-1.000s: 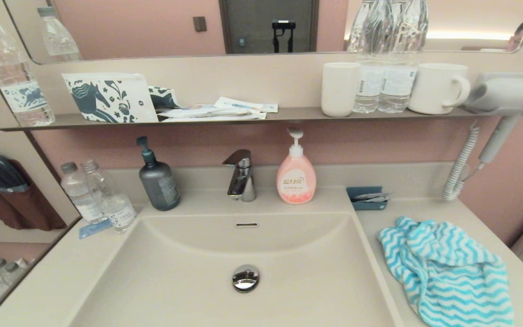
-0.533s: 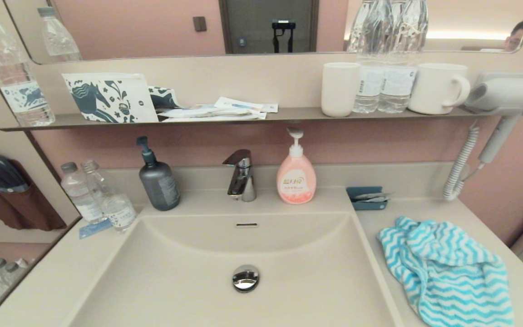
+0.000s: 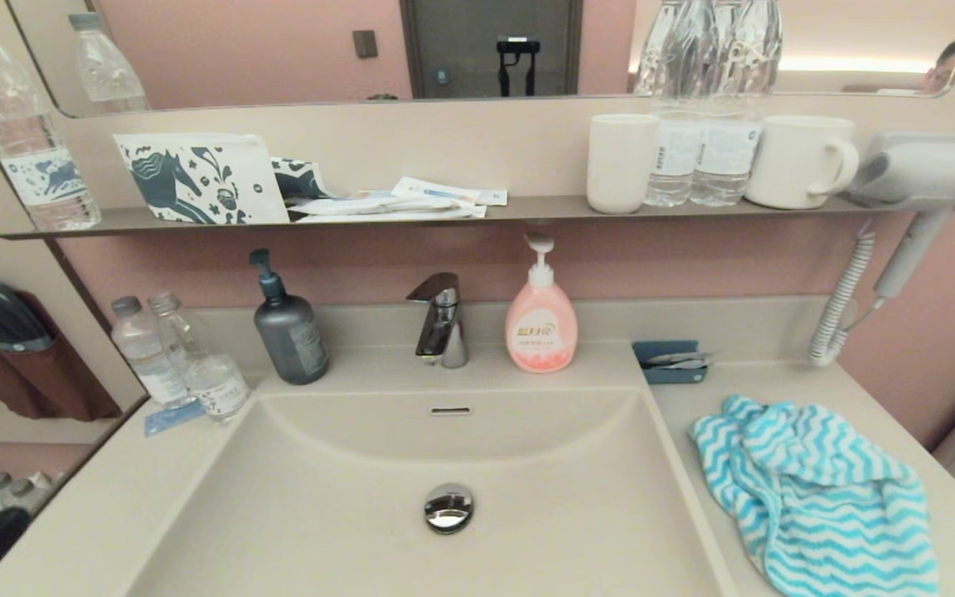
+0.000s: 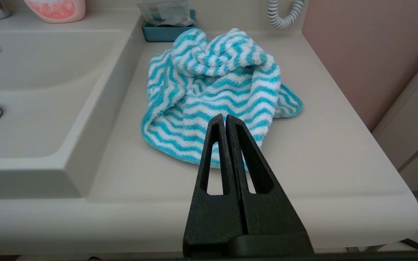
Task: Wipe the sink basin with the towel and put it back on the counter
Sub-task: Turn on the faucet
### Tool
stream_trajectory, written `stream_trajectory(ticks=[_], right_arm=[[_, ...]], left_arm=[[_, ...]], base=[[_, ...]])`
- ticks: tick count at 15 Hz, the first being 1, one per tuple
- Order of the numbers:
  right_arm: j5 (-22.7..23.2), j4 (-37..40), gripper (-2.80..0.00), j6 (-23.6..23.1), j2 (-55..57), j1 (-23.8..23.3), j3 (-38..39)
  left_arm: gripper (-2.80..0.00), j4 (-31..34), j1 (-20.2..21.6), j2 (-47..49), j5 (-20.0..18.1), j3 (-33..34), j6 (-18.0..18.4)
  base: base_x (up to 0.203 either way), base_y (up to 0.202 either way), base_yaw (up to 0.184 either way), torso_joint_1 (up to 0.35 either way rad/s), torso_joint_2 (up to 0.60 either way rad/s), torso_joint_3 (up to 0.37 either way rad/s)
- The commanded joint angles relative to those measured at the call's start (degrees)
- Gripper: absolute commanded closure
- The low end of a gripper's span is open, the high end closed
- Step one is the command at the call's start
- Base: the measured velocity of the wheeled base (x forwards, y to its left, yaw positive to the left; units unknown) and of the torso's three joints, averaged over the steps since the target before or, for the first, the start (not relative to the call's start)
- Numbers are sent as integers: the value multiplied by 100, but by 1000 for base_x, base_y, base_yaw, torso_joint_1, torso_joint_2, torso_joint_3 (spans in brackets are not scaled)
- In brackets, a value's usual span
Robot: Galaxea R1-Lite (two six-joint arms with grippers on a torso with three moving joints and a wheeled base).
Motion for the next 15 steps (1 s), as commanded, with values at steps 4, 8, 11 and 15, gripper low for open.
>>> stream_trajectory(ticks=[4,8,11,15], right_arm=[[2,1,0,-4,5,2,0],[2,1,0,-4,5,2,0],[2,1,0,-4,5,2,0],[2,1,0,-4,5,2,0]], left_arm=[[0,-1543,-428,2911,-115,-346,-98],[0,-2911,-1547,4604,529,-647,-274],[0,-3937,-2234,5764,1245,-907,-323],[0,-5212,-2570,7047,1938,-1204,-295]], base=[[0,0,0,0,0,0],[0,0,0,0,0,0],[0,0,0,0,0,0],[0,0,0,0,0,0]])
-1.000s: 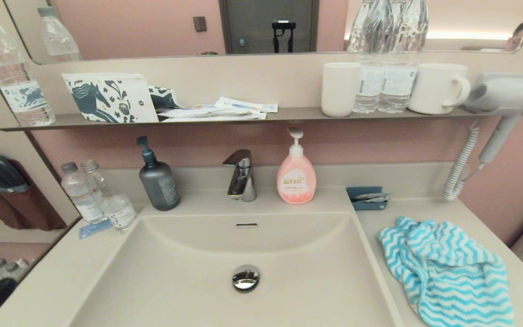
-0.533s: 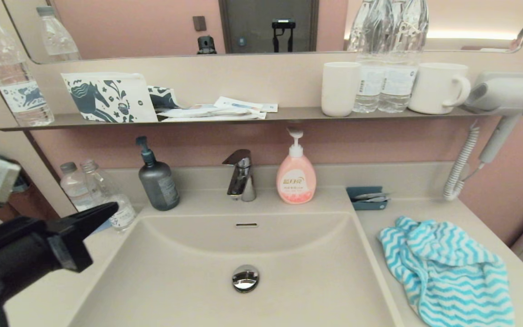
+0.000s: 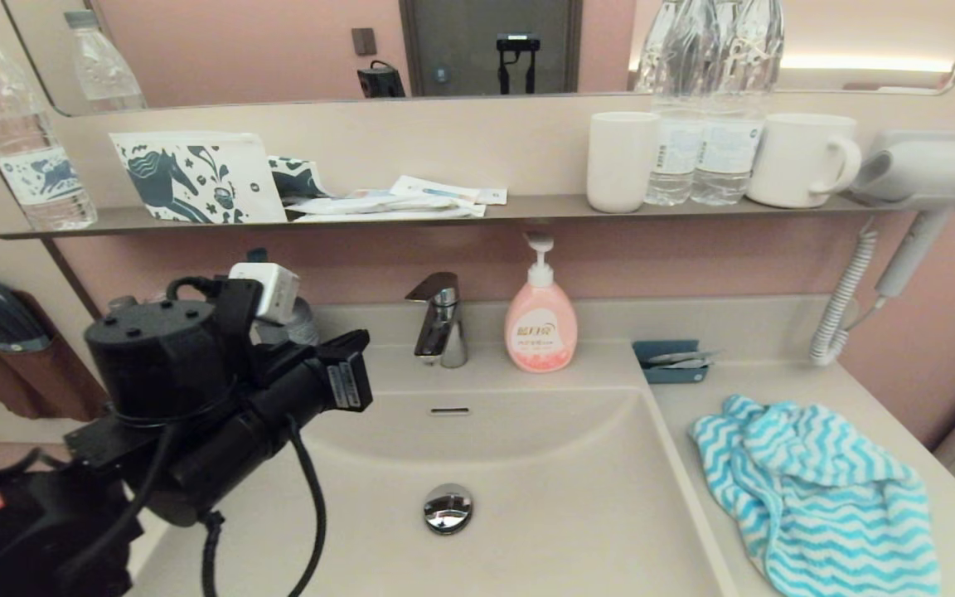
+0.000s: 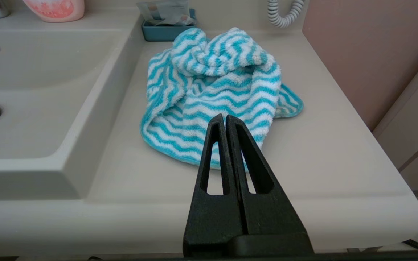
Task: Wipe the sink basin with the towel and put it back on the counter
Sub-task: Turn on the faucet
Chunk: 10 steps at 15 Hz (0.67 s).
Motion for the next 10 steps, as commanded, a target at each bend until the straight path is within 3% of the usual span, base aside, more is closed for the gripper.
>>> stream_trajectory(ticks=[1,10], right_arm=[[2,1,0,-5,5,2,0],[2,1,0,-5,5,2,0]], left_arm=[[0,-245,-94,791,138,-205,11],[0,-310,-185,1648,426,-1306,514]], base=[[0,0,0,0,0,0],[0,0,0,0,0,0]])
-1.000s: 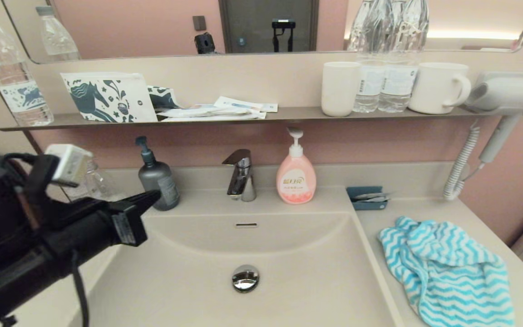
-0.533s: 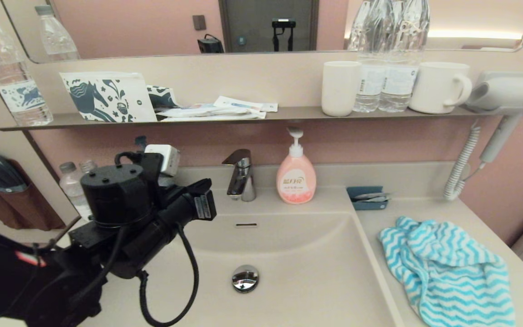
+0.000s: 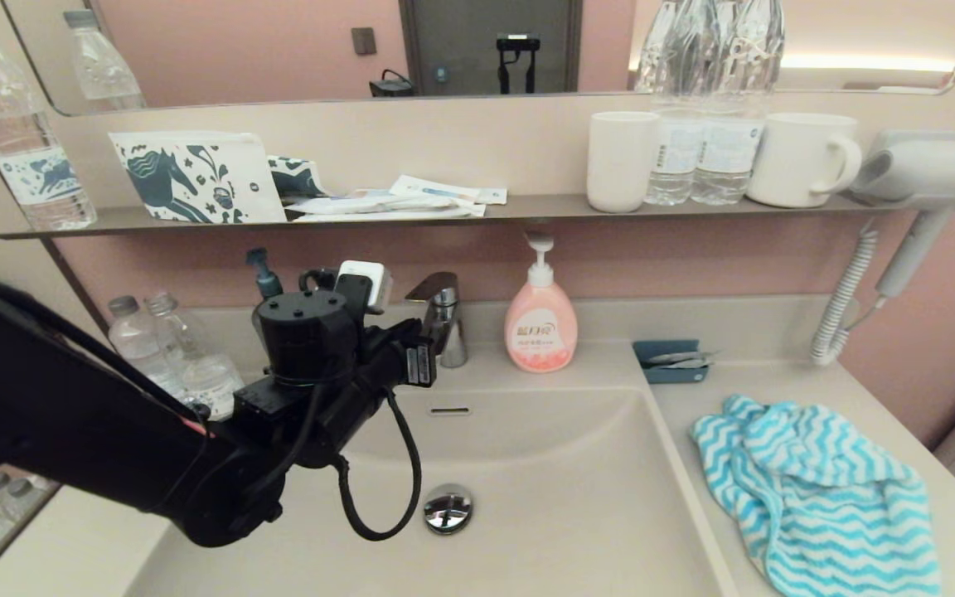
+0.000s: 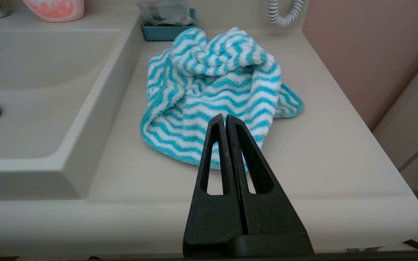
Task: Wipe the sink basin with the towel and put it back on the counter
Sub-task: Turn on the faucet
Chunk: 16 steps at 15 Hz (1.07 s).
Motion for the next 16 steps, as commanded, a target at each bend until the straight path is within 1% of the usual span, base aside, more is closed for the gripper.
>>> stream_trajectory(ticks=[1,5,9,12,14,16], right_arm=[[2,2,0,-5,5,2,0],[2,2,0,-5,5,2,0],[2,2,0,-5,5,2,0],[2,2,0,-5,5,2,0],[2,2,0,-5,5,2,0],[2,2,0,3,5,2,0]], left_arm=[[0,-31,67,185,14,-150,23],[0,42,465,304,-4,-662,171],[0,57,464,270,-13,-765,194],[0,259,446,137,-13,-667,194],[0,242,455,190,-5,-589,185],[0,242,380,184,1,-556,182]], base=[[0,0,0,0,0,0],[0,0,0,0,0,0],[0,0,0,0,0,0],[0,0,0,0,0,0],[0,0,0,0,0,0],[0,0,0,0,0,0]])
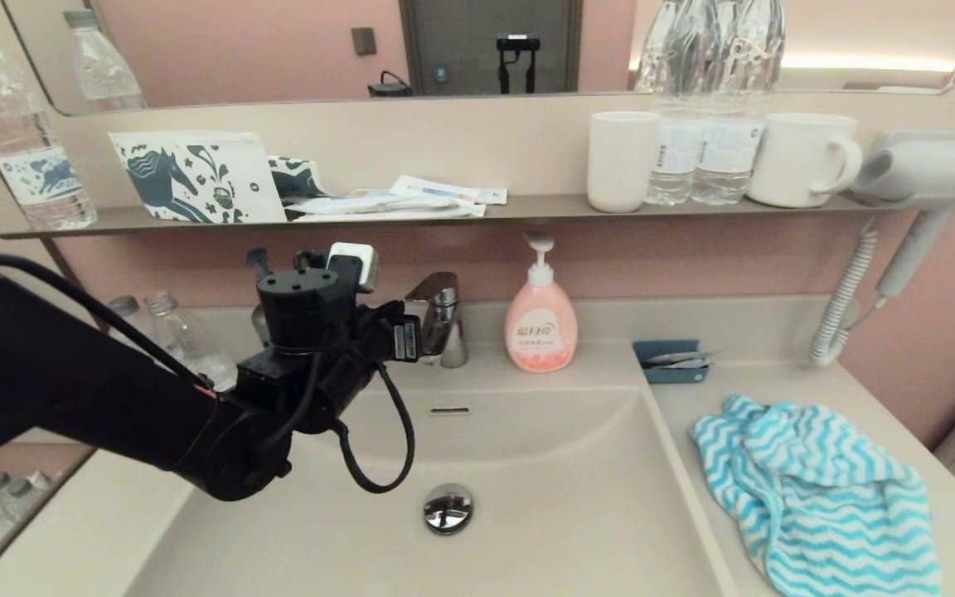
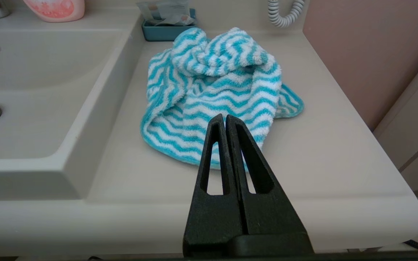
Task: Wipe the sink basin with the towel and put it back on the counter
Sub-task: Turn on the faucet
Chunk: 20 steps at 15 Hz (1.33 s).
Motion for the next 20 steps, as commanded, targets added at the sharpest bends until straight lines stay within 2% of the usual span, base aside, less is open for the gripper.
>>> stream_trajectory(ticks=[1,20], right_arm=[[2,1,0,-5,5,2,0],[2,1,0,-5,5,2,0]], left_arm=[[0,-36,-80,-43,20,-6,5],[0,386,-274,-17,109,-602,23]], base=[[0,0,0,0,0,0],[0,0,0,0,0,0]])
